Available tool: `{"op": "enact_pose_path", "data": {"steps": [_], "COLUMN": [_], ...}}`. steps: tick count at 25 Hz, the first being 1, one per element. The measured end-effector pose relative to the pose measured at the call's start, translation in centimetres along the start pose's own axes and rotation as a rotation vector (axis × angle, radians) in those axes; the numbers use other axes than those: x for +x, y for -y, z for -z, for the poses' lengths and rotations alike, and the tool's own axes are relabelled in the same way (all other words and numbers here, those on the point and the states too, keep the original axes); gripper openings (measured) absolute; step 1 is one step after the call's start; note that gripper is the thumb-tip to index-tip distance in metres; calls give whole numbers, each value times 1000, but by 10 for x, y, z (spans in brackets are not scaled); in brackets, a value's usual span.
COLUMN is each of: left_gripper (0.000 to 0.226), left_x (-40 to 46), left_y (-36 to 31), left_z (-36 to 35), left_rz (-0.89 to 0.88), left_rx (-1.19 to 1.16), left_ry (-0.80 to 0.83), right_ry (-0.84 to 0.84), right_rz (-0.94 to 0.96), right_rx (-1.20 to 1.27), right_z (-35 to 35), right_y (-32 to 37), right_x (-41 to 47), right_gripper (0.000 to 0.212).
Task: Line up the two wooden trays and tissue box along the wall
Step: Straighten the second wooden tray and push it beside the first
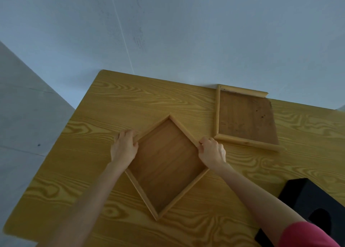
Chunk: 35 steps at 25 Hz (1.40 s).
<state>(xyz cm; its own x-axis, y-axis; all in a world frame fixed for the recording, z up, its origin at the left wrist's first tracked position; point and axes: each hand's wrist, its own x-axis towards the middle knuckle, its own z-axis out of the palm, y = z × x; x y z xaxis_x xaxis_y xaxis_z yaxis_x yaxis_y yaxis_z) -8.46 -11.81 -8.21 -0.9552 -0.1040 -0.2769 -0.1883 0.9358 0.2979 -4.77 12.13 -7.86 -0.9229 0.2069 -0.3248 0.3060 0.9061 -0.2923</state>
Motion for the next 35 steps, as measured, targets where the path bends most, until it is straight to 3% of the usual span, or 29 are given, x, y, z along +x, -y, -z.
{"op": "enact_pose_path", "data": {"steps": [4,7,12,28,32,35], "left_gripper": [66,66,46,44,50,54], "left_x": [-22,-34,-38,49,38,20], "left_y": [8,8,7,-39,-42,-41], "left_z": [-3,-11,-15,-8,-12,-16], "left_rz": [131,189,124,13,-65,-300], "left_rx": [-57,-224,-298,-284,-224,-42], "left_ry": [44,115,87,92,89,24], "right_ry": [-6,-3,-16,-107,-162,-225], "right_rz": [-124,-200,-228,-254,-171,58], "right_rx": [63,139,207,435,395,217], "right_z": [-3,-4,-5,4,6,3], "right_y": [-3,-3,-5,-19,-16,-15], "right_x": [-13,-20,-28,-3,-7,-14], "right_gripper": [23,25,24,32,32,40]}}
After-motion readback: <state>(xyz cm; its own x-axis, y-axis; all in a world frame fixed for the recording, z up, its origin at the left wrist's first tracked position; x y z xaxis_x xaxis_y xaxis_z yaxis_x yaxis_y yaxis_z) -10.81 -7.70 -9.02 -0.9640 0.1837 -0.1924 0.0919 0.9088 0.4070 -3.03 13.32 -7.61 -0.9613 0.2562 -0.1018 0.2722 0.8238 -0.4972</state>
